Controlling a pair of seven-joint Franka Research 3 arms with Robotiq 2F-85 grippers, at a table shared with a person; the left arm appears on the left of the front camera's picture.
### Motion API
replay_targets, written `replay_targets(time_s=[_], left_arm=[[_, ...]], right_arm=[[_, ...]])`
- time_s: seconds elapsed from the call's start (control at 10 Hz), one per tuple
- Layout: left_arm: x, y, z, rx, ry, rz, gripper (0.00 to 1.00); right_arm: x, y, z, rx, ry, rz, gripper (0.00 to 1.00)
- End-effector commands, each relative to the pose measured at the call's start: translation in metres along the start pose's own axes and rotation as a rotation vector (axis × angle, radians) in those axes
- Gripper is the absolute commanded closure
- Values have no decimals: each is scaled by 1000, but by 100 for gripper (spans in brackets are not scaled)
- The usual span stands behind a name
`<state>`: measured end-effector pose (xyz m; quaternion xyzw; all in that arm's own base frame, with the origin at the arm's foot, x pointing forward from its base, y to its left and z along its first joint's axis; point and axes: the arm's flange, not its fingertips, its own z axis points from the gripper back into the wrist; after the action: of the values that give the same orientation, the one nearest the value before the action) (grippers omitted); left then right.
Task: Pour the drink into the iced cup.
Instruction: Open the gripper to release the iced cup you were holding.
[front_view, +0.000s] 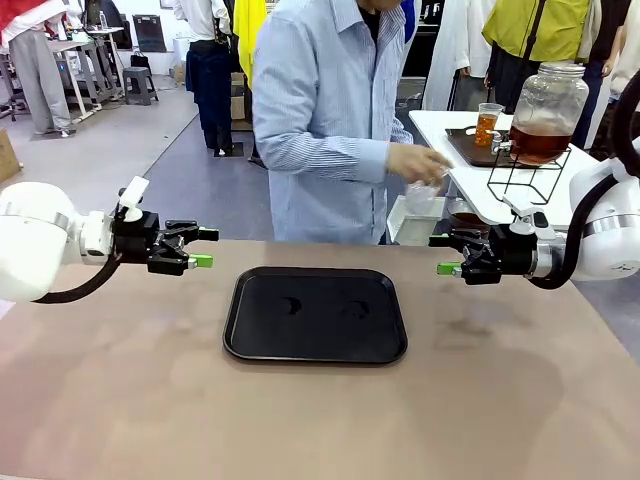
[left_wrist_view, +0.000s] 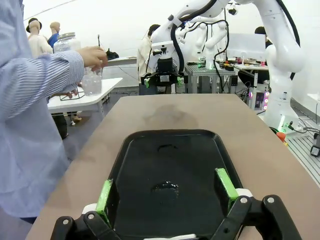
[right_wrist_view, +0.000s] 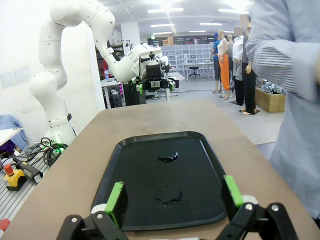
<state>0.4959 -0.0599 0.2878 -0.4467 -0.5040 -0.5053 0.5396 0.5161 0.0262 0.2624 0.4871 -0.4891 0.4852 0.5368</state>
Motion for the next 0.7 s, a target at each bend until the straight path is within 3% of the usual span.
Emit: replay_targets(time_s=[0.0,0.6], left_arm=[[2,0,-1,10,2,-2,0],[2,0,-1,10,2,-2,0]], right_arm=[[3,-1,-1,1,1,-2,0],[3,-1,-1,1,1,-2,0]])
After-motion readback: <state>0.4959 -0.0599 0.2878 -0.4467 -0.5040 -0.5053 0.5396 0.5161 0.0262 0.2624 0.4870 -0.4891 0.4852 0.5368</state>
